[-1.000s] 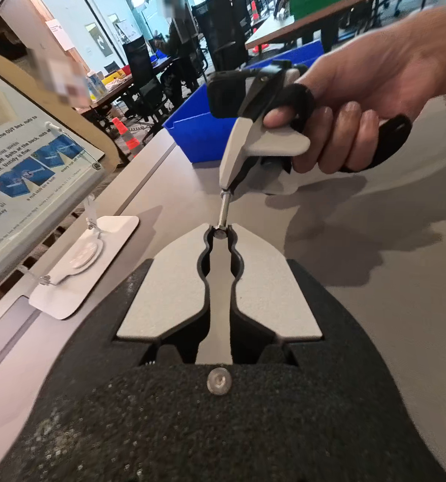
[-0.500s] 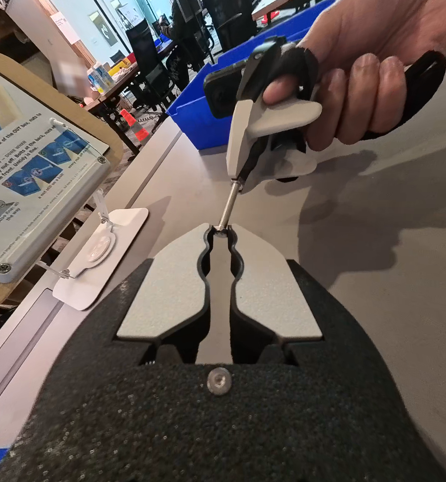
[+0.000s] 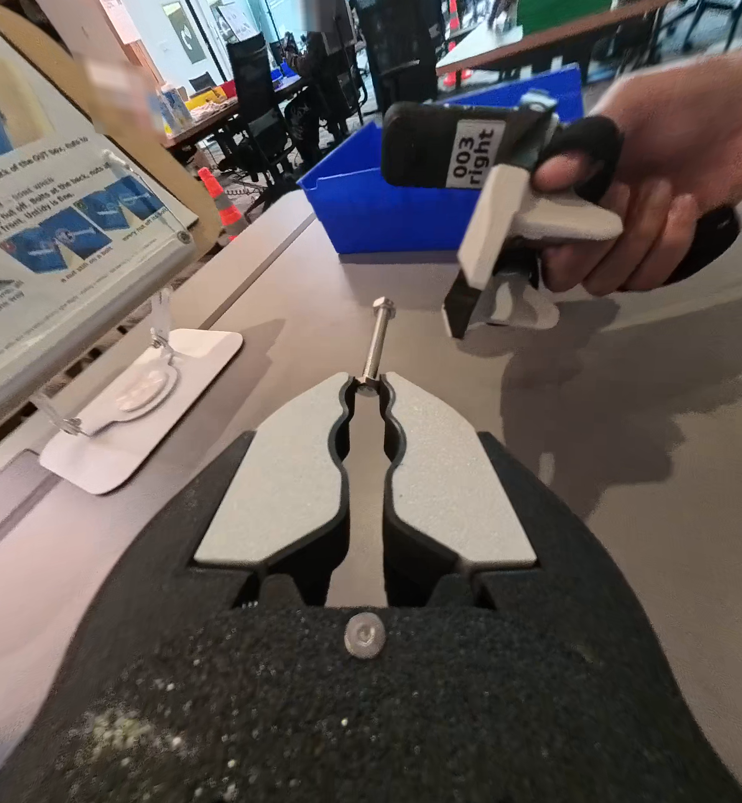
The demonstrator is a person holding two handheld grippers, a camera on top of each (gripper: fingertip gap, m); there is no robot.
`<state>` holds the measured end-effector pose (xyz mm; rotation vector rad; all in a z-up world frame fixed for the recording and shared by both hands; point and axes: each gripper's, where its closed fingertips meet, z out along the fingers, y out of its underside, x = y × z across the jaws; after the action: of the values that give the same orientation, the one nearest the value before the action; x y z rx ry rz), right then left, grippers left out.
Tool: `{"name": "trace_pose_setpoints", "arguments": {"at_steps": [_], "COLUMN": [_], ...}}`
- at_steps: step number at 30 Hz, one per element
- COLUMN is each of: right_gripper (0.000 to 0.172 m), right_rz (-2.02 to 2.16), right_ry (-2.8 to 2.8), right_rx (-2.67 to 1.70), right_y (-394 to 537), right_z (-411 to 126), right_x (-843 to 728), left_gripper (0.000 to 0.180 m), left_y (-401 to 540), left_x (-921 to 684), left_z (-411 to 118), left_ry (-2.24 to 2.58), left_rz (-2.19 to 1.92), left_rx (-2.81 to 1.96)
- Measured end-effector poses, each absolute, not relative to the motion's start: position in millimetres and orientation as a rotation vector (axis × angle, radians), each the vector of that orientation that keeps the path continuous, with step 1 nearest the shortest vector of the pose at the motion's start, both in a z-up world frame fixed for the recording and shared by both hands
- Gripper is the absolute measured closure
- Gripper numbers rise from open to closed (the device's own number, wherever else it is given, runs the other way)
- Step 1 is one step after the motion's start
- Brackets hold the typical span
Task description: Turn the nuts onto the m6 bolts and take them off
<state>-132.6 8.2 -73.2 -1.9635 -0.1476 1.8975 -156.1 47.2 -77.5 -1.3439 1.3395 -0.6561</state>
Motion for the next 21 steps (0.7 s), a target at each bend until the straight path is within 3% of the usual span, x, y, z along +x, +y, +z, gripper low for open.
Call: {"name": "trace_pose_setpoints", "arguments": {"at_steps": [5,8,11,13,21], "right_gripper": [0.141,0.139,0.149,0.144,0.146], "right_rz": [1.48,0.968,0.4,0.185,-0.002], "right_ry": [-0.599,-0.926,-1.242,-1.354,-1.535], "right_rx": [-1.782,-1.597,-1.381,-1.3,-1.093], "right_y": [2.8,2.0,-2.8,-4.7,-22.2], "right_z": [-57.0,-53.4,-62.0,-63.4,-41.2], "right_x": [-131.9,-128.2,-126.9,-128.2,-140.5], "left_gripper": [0.17,0.17,0.171,0.171,0.17], "left_y": [43.3,30.4,13.6,4.9,-13.6], "left_x": [-159.9,-159.6,-160.3,-162.0,-161.9], "left_z": [-70.8,-65.6,-59.8,-56.0,-59.4], "left_ry": [1.288,1.282,1.311,1.331,1.437], "left_rz": [-0.942,-1.206,-1.448,-1.557,-1.645], "left_rx": [-1.419,-1.447,-1.436,-1.417,-1.391]}}
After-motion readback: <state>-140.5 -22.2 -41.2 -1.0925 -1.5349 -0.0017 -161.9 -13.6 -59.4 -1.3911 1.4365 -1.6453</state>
